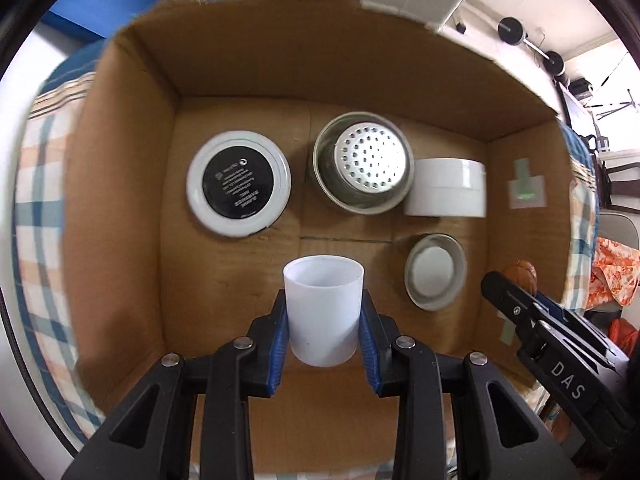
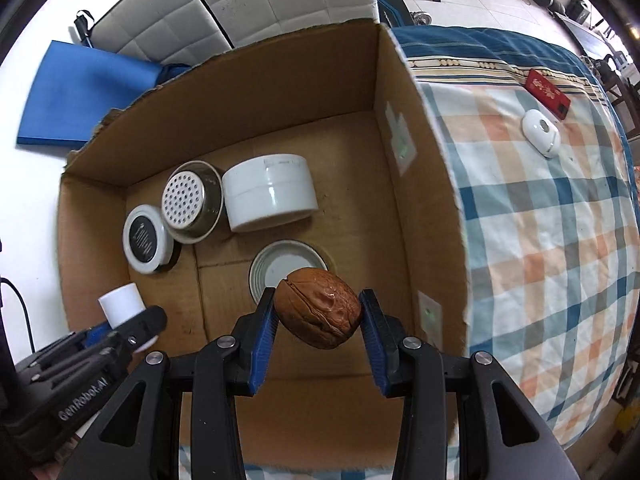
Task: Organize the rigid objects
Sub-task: 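Carry the white cup and walnut over the box with both grippers, then open both grippers to drop the cup and walnut into the box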
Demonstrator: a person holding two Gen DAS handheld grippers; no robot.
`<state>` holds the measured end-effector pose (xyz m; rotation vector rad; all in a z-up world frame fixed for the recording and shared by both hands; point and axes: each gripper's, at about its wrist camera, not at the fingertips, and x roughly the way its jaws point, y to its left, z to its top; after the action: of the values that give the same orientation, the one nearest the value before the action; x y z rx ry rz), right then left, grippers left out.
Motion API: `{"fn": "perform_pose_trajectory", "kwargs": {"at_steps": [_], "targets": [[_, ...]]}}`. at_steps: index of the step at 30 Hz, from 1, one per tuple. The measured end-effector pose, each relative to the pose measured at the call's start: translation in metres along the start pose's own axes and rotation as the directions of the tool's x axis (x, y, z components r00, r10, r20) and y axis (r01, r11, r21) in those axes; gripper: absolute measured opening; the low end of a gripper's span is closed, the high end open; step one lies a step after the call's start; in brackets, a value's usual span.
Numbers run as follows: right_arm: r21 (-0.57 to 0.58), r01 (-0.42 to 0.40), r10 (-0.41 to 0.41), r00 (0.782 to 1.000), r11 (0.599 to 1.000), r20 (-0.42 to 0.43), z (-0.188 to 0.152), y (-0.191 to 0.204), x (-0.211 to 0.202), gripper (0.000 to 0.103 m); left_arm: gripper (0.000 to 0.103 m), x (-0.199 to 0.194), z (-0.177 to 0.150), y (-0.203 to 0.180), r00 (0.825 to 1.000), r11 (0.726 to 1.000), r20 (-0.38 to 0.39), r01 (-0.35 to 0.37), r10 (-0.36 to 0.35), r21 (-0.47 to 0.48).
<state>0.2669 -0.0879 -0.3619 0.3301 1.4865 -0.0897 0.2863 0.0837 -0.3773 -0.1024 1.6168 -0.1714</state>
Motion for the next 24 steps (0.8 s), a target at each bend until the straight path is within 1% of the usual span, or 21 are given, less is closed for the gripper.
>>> {"fn": "perform_pose_trajectory", "kwargs": {"at_steps": [5,8,11,14,17,21,23,24], "targets": [[0.020,0.072,-0.072,0.997,0.997,-0.011,0.015,0.006,0.021,0.043,0.029,0.026,0.014,0.001,0.999,1.000,-0.046,-0.010,0.010,0.010],[0.034,0.089,-0.088,0.996,0.995,-0.025,0.020,0.004,0.031,0.043,0.029,0.036,0.020,0.002,0.998,1.000,-0.067,-0.012,0.013,0.010],[0.030,0.098,-0.097,0.995,0.995,-0.032,0.024,0.007,0.037,0.043,0.029,0.039,0.022,0.001,0.998,0.999,-0.063,-0.023,0.024,0.025],[0.030,0.111,-0.109,0.993,0.993,-0.043,0.027,0.010,0.044,0.043,0.029,0.041,0.024,0.001,0.998,1.000,-0.069,-0.014,0.016,0.026],[0.028,0.120,-0.119,0.991,0.992,-0.055,0.029,0.013,0.051,0.043,0.029,0.043,0.027,-0.006,0.997,0.999,-0.068,-0.023,0.025,0.029],[0.028,0.120,-0.118,0.991,0.992,-0.068,0.022,0.016,0.053,0.044,0.037,0.039,0.029,-0.007,0.998,0.999,-0.063,-0.029,0.031,0.023],[0.028,0.118,-0.116,0.991,0.993,-0.070,0.022,0.015,0.052,0.044,0.044,0.035,0.030,-0.007,0.998,0.999,-0.053,-0.035,0.035,0.011],[0.024,0.115,-0.114,0.991,0.993,-0.069,0.023,0.014,0.050,0.044,0.051,0.033,0.031,-0.007,0.998,1.000,-0.051,-0.025,0.025,0.001]]}}
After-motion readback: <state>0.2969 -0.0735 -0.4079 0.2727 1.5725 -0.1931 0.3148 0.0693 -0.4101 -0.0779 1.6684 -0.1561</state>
